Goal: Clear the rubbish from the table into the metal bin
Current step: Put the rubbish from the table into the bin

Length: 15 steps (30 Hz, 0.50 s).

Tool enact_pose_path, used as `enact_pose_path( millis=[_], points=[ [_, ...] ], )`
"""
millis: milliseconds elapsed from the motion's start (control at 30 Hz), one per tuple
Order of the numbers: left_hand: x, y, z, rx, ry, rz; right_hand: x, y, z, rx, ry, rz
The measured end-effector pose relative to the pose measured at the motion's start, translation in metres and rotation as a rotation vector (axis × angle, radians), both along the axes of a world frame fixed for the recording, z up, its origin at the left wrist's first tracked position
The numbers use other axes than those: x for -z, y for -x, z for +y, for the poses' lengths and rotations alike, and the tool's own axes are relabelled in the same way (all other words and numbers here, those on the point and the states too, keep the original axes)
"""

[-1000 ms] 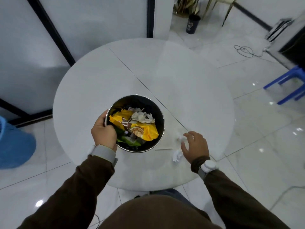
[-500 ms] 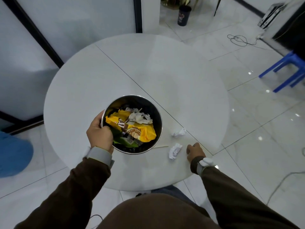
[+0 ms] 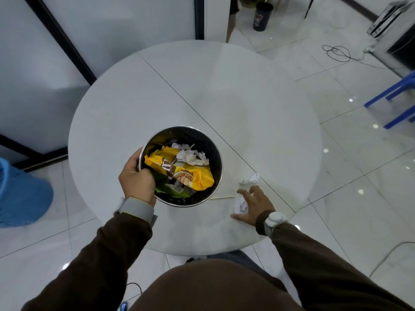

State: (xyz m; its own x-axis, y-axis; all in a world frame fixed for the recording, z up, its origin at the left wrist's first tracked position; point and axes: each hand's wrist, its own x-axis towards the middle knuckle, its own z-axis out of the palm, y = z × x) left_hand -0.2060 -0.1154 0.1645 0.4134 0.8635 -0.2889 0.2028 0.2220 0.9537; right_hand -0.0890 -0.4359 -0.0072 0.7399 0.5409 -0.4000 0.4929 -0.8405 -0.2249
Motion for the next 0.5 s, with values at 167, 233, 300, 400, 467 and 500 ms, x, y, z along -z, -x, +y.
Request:
enact_pose_path(
  millis=[167, 233, 300, 400, 467, 500],
  points=[
    [-0.002, 0.006, -0.001, -0.006, 0.01, 0.004, 0.014, 0.009, 0.015, 0.064, 0.088, 0.088],
    [-0.003, 0.01, 0.0, -0.01, 0.011, -0.001, 0.018, 0.012, 0.019, 0.131, 0.018, 0.116],
    [-0.002, 0.013, 0.003, -0.023, 0.012, 0.002, 0.018, 0.013, 0.022, 0.129, -0.013, 0.168],
    [0.0, 0.015, 0.006, -0.026, 0.012, 0.005, 0.017, 0.011, 0.023, 0.08, 0.05, 0.167],
    [0.0, 0.014, 0.007, -0.029, 0.006, 0.01, 0.017, 0.007, 0.022, 0.089, 0.106, 0.13],
    [0.0, 0.015, 0.008, -0.03, 0.004, 0.01, 0.015, 0.004, 0.022, 0.113, 0.124, 0.116]
  ],
)
